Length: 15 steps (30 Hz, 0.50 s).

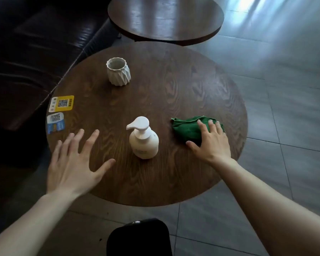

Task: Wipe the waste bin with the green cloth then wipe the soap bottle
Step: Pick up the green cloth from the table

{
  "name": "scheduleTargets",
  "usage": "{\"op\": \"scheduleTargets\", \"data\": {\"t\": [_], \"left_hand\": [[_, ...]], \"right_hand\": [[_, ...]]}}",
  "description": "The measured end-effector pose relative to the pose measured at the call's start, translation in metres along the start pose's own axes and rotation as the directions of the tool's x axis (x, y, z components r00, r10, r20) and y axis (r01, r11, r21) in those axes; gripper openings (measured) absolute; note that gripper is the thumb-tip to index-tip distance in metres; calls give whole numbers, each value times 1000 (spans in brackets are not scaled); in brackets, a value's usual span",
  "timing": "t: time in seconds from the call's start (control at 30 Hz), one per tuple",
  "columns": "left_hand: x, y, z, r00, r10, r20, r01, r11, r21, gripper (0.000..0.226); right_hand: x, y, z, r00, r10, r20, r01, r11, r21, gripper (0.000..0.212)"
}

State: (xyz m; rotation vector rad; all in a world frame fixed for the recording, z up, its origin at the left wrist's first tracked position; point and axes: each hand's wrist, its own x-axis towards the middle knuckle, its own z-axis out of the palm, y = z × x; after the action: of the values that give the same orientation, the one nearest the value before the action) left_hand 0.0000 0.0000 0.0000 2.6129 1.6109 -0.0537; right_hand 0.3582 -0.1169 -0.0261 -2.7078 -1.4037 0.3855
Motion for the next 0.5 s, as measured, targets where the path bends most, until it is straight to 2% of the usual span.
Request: {"op": "scheduleTargets", "data": {"t": [0.1,0.33,0.5], "left_hand": [[4,-8,3,1000,-6,-25,7,1000,27,96],[11,-19,8,999,17,-49,-17,1000,2,96],[13,-24,10,998,6,-57,-6,1000,4,95]], "right_hand": [[10,4,0,998,39,41,-39,999,3,92],[18,9,8,969,114,219,-145,981,130,92],[14,7,16,982,109,157,-123,989,82,88]]}}
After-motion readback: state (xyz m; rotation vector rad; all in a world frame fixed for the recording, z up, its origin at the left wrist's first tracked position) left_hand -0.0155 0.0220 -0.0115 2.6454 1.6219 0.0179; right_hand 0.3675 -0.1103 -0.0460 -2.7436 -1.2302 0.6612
